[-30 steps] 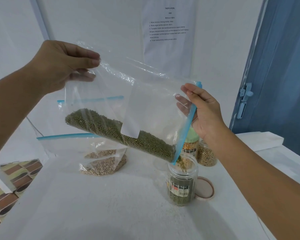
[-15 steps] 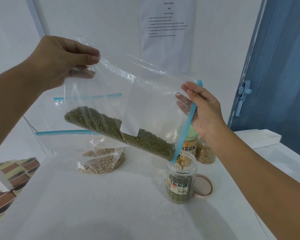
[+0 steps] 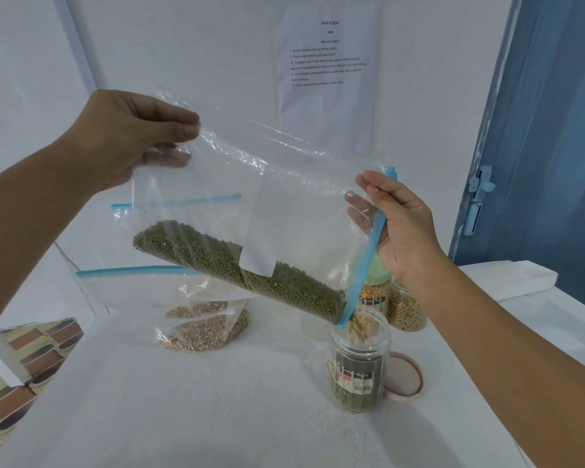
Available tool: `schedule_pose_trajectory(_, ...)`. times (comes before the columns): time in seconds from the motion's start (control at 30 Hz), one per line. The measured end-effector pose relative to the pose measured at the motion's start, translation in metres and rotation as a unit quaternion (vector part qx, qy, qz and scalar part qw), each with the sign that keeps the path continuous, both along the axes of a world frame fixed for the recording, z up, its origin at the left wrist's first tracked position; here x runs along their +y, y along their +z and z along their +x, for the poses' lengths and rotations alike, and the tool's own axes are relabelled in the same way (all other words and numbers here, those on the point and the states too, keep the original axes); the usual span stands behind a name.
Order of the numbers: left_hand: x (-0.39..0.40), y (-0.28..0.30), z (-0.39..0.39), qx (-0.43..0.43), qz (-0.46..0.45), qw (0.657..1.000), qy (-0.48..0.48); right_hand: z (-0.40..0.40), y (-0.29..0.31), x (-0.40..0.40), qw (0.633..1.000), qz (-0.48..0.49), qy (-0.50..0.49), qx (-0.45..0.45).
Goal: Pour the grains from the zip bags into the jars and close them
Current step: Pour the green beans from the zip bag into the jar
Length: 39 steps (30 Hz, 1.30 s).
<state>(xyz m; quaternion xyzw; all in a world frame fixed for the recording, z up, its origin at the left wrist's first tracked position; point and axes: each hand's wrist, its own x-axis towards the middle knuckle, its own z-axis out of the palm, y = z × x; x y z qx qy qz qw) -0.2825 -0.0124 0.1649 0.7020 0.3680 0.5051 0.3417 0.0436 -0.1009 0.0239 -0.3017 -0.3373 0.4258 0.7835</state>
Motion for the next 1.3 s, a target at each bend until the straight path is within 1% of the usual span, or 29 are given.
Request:
schedule_pose_trajectory(0.9, -0.005, 0.005, -0.002, -0.014, -0.004, 1.000, -0.001, -0.001, 0.005, 0.002, 1.000, 0.003, 0.001, 0.007)
schedule_pose_trajectory(1.3, -0.010, 0.011, 0.000, -0.006, 0.004, 1.000, 0.002, -0.002, 0.007, 0.001, 1.000, 0.005, 0.003, 0.007)
